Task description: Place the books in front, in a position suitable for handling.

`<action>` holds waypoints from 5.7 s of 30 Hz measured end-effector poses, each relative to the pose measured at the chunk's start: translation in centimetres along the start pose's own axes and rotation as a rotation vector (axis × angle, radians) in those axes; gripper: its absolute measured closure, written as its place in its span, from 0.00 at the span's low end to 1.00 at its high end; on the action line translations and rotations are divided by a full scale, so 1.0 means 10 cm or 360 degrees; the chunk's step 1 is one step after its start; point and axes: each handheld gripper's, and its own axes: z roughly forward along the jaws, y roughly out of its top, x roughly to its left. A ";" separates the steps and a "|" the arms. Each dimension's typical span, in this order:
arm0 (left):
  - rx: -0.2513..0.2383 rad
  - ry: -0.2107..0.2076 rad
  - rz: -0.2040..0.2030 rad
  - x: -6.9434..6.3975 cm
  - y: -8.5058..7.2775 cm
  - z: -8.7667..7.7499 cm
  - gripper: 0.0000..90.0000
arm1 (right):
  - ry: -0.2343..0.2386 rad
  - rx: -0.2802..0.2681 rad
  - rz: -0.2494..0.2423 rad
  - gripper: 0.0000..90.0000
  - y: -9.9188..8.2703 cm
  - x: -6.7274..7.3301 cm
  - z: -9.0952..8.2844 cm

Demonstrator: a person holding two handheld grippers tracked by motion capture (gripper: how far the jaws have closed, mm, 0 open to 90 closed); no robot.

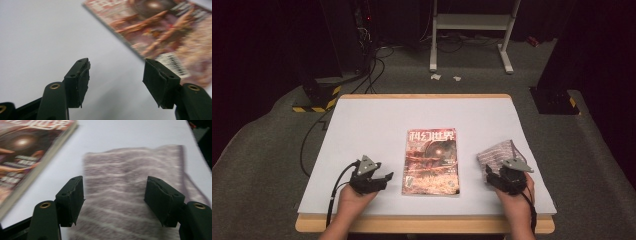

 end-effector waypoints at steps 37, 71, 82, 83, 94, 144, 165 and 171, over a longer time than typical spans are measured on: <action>-0.0122 -0.0143 -0.0152 0.22 -0.22 -0.12 0.43 | -0.0011 0.0279 -0.0013 0.80 0.08 -0.22 0.39; -0.0216 -0.0103 -0.0195 0.27 -0.26 -0.20 0.27 | 0.0310 -0.0086 -0.0091 0.79 1.20 0.87 0.73; -0.0214 -0.0148 -0.0169 0.21 -0.26 -0.18 0.27 | 0.0119 0.0147 -0.0159 0.77 1.08 1.03 1.38; -0.0209 -0.0147 -0.0156 0.19 -0.26 -0.18 0.27 | 0.0119 0.0171 -0.0142 0.77 1.05 1.02 1.42; -0.0195 -0.0164 -0.0141 0.18 -0.26 -0.16 0.26 | 0.0152 0.0197 -0.0202 0.77 1.16 1.30 1.56; -0.0243 -0.0154 -0.0066 0.18 -0.27 -0.19 0.27 | 0.0345 0.0205 -0.0273 0.76 1.32 2.03 1.74; -0.0249 -0.0168 -0.0056 0.16 -0.27 -0.18 0.27 | 0.0132 0.0207 -0.0099 0.75 1.12 1.04 1.58; -0.0264 -0.0167 -0.0059 0.16 -0.26 -0.19 0.27 | 0.0087 0.0208 -0.0119 0.75 1.08 1.02 1.52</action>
